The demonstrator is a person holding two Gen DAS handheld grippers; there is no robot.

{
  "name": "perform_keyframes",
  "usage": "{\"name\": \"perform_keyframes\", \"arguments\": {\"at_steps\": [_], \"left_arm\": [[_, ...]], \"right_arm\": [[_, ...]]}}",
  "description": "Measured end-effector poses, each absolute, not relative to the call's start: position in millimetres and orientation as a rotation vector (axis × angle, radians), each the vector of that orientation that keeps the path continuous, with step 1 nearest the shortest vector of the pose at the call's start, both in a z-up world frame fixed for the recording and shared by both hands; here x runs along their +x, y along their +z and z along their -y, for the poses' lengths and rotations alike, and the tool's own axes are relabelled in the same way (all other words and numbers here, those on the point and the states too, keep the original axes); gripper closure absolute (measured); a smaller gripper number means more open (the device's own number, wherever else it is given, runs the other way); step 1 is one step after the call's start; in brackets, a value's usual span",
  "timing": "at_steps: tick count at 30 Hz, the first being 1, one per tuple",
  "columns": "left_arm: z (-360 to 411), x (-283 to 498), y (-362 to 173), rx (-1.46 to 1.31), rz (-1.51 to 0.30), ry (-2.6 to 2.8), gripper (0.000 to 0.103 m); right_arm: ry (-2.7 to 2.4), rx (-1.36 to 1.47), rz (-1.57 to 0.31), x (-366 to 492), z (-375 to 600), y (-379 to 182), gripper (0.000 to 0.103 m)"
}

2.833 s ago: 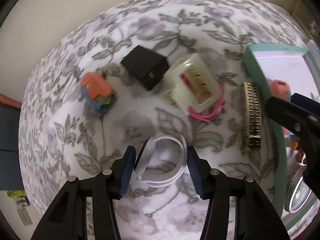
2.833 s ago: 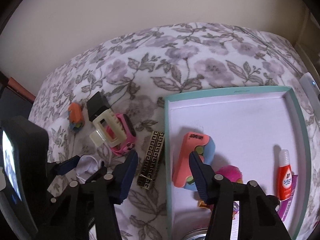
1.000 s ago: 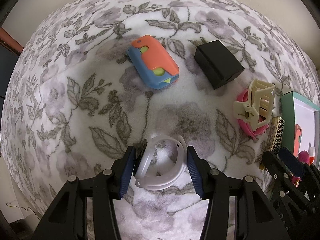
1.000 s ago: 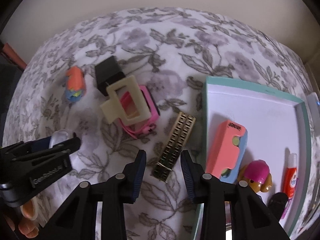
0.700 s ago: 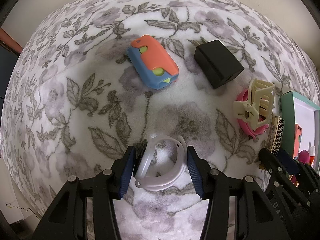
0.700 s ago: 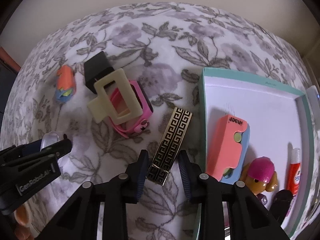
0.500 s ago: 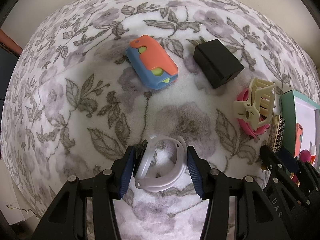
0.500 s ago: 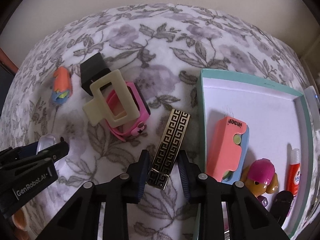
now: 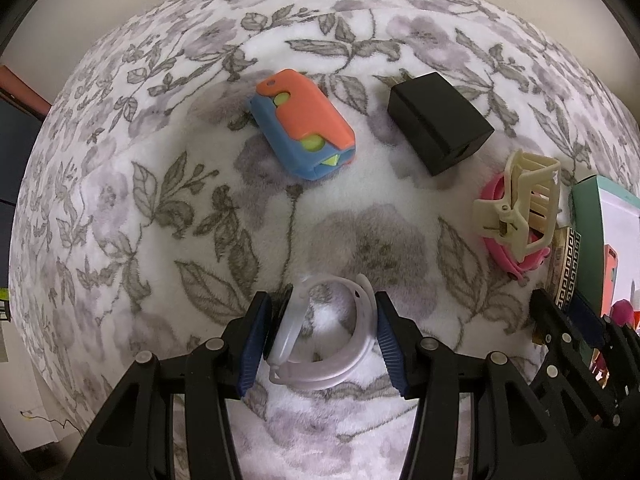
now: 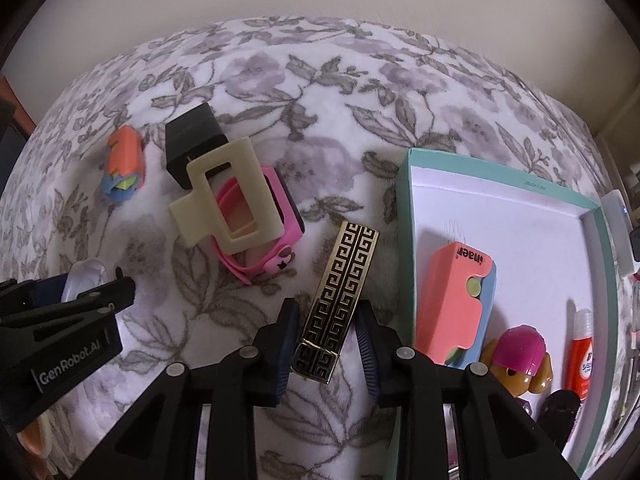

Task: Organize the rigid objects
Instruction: 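Grasp the black-and-gold patterned bar with the right tool while the left tool holds the white ring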

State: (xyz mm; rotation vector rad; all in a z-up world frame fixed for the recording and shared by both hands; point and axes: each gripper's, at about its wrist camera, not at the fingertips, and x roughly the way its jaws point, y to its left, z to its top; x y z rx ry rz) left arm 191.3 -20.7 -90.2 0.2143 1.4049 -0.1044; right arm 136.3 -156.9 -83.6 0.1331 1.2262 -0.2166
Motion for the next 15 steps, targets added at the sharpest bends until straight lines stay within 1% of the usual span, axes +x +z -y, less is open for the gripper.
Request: {"name": "perform_keyframes", "arguments": {"at_steps": [4,6,15], "left_arm": [[22,191,-90,0.214,-1.406,-0.095,0.050],[22,191,-89,0.210,-1.410,-0.090,0.050],[14,193,-76,0.182,-1.405,-0.062,0.050]], "right_arm": [[-0.218,0.121,-1.230,134,149,-83,0.074],[-0.207,0.137,-1.236,133,148,-82,0.079],[-0.156,0.295,-1.250,131,163,-77,0.080]]}}
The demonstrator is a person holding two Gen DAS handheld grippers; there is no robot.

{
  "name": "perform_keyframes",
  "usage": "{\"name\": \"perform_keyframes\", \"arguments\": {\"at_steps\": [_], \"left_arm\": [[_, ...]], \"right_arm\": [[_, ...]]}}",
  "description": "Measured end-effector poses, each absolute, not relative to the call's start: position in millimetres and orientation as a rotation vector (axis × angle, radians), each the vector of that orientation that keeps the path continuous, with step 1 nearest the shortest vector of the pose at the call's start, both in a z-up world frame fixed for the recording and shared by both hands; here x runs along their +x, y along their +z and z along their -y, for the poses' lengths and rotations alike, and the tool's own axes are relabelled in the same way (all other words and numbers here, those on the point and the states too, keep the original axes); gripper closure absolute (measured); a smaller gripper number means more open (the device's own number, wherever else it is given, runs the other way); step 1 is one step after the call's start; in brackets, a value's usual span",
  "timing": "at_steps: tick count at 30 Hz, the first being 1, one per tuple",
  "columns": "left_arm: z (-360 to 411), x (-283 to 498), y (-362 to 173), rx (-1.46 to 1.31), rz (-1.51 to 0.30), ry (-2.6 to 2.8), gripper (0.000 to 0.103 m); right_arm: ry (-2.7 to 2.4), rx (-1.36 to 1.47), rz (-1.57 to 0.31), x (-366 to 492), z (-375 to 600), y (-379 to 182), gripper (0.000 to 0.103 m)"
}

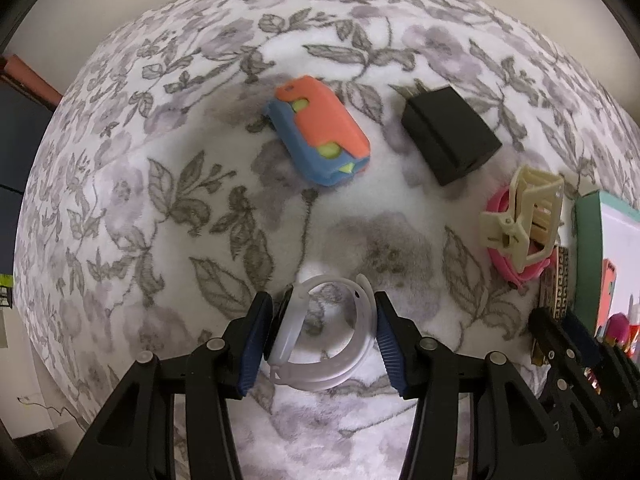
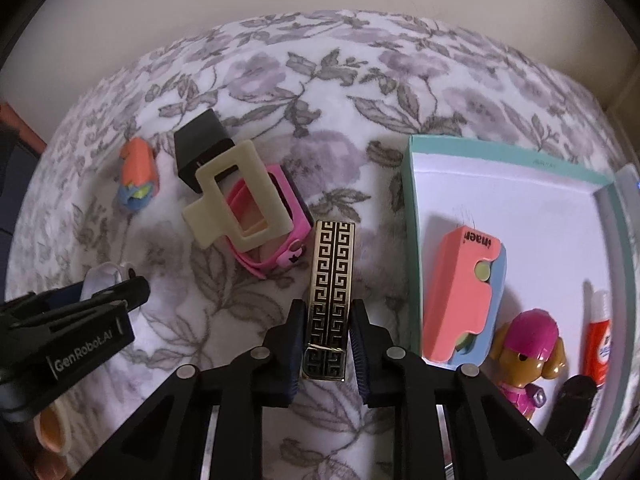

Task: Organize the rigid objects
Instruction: 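Grasp the black-and-gold patterned bar with the right tool while the left tool holds the white ring, then lift the bar toward the tray with the right tool while the left tool lifts the white ring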

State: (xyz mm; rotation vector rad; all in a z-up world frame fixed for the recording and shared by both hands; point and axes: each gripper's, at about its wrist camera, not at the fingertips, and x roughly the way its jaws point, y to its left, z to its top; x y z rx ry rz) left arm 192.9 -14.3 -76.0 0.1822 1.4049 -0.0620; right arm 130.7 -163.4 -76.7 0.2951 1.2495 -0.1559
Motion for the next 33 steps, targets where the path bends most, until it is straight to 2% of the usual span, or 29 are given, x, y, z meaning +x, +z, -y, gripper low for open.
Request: {"name": "perform_keyframes", "arguments": {"at_steps": [24,33], "left_arm": [[10,182,33,0.030,-1.174,-0.132,0.050],[40,167,59,0.011,-1.116,-0.238,0.050]], "right_arm": [[-0.105,0.413,-1.043,113,196,9,0.081],[-0.143,0.439,-0.988,99,229,31,0.081]]}}
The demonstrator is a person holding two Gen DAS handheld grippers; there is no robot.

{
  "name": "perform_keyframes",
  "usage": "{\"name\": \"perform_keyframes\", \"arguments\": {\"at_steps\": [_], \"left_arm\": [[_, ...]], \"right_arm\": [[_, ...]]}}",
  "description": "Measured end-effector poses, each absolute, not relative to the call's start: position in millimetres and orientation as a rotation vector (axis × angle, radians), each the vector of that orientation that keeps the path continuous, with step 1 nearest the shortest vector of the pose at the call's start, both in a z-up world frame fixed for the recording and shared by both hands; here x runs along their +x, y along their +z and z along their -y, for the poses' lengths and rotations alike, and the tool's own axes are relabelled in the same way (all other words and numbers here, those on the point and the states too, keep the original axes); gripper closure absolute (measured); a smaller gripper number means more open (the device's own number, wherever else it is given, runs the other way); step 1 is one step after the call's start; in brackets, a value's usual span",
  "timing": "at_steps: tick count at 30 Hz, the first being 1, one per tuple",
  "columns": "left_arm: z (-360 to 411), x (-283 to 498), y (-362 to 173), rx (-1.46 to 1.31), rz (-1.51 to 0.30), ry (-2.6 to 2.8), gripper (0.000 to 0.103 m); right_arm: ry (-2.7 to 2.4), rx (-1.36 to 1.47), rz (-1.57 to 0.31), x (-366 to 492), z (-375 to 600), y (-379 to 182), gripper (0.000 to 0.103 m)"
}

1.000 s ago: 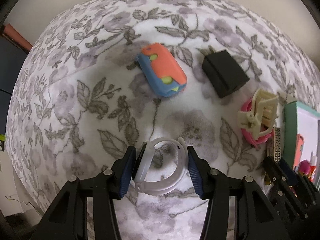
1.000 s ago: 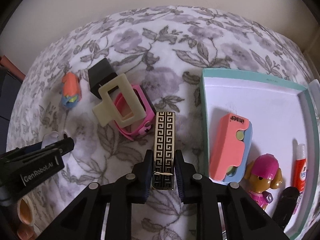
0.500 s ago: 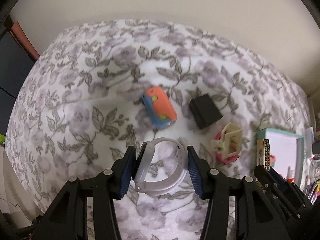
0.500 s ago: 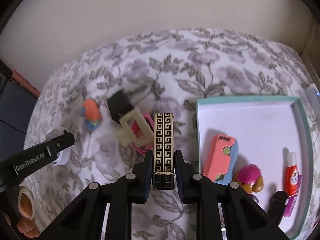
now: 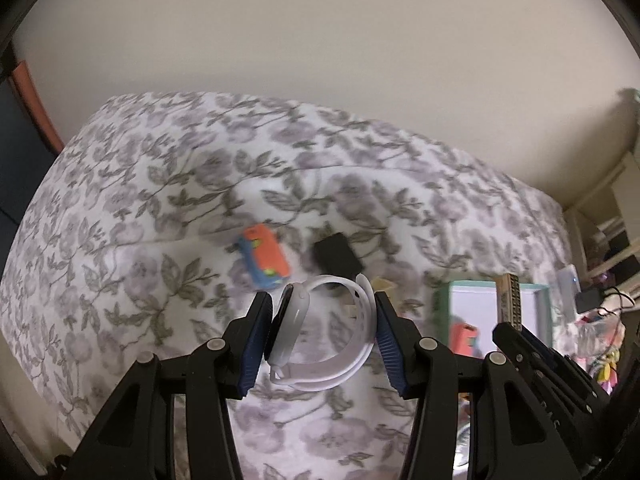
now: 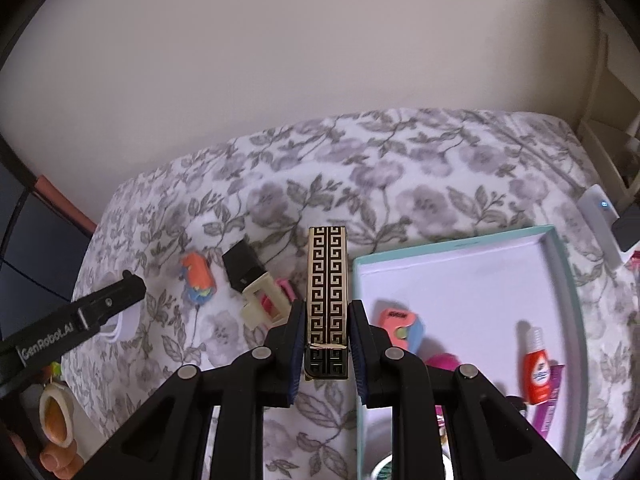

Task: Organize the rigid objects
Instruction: 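Lift the bar toward the tray with the right tool while the left tool lifts the white ring, then lower the bar into the tray and open the right tool while the left tool releases the ring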

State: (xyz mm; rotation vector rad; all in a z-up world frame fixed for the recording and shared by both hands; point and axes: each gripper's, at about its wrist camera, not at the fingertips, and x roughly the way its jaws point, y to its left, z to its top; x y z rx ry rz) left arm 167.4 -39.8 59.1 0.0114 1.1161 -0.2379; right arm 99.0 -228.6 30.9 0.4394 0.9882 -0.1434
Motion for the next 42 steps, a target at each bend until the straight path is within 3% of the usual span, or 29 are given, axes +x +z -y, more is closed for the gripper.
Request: {"name": "perform_keyframes", "arguments": {"at_steps": [20,42], "left_arm": [[181,130,37,0.160,-1.108,-0.467,0.050],[232,114,-32,0.254,-1.161,-0.550,0.050]], "right_arm": [[-0.336,0.479,-1.035,65,318,7,0.081],[-0.435,0.545,-1.170,53,358,-45,0.080]]}}
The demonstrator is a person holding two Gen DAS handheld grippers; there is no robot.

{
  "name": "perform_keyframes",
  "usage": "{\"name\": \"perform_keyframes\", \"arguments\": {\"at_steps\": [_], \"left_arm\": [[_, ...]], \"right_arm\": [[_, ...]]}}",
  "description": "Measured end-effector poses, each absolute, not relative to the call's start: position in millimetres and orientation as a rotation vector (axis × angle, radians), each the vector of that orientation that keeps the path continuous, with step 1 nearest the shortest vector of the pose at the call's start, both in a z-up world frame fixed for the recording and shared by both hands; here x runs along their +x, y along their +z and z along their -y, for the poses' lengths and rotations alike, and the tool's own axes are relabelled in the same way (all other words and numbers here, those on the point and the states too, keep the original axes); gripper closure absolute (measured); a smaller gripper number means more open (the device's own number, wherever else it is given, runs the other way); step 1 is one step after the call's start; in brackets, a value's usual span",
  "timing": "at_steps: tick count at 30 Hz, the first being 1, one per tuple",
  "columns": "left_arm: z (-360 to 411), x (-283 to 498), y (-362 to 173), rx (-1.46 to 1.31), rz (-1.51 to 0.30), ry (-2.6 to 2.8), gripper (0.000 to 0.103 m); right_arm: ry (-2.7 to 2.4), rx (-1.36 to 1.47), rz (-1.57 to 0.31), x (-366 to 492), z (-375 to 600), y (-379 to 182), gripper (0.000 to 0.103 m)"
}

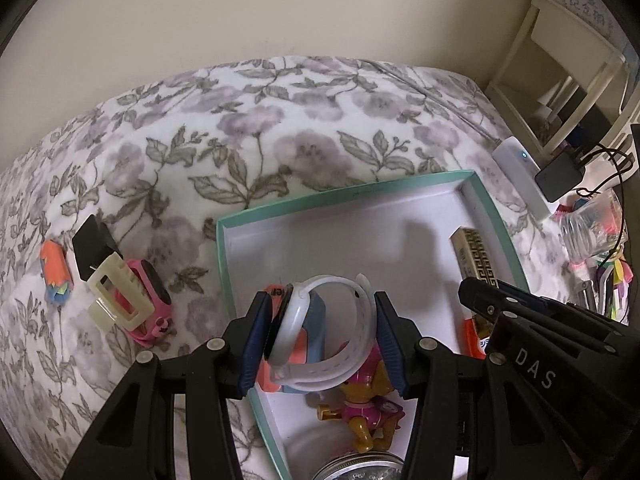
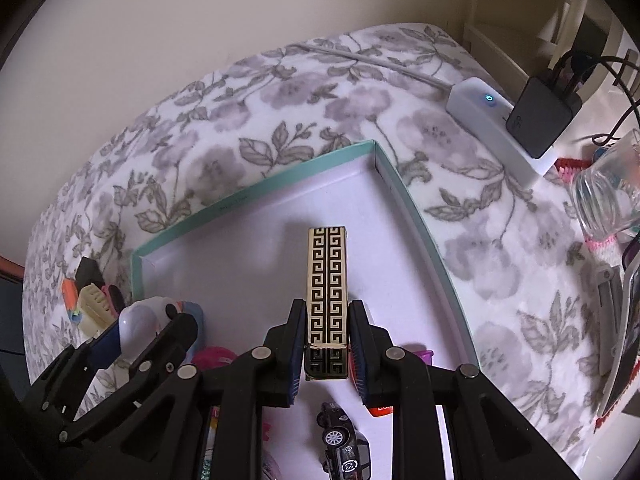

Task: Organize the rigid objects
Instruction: 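Lower the bar into the tray and open the right tool while the left tool releases the ring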

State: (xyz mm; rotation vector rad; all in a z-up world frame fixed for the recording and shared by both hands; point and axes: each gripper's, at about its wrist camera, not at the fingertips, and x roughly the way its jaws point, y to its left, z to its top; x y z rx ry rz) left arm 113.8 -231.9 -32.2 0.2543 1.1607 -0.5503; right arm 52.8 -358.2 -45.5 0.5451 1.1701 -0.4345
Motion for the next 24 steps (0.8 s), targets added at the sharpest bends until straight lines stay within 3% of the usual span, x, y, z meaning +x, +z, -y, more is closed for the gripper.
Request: {"name": "perform_keyframes", "arguments": {"at_steps": [24], "left_arm": [[224,120,-17,0.226,-1.161,-0.532,0.048]], "right_arm": [[-0.440,0.497,-1.109,54,353,-16,0.080]]}}
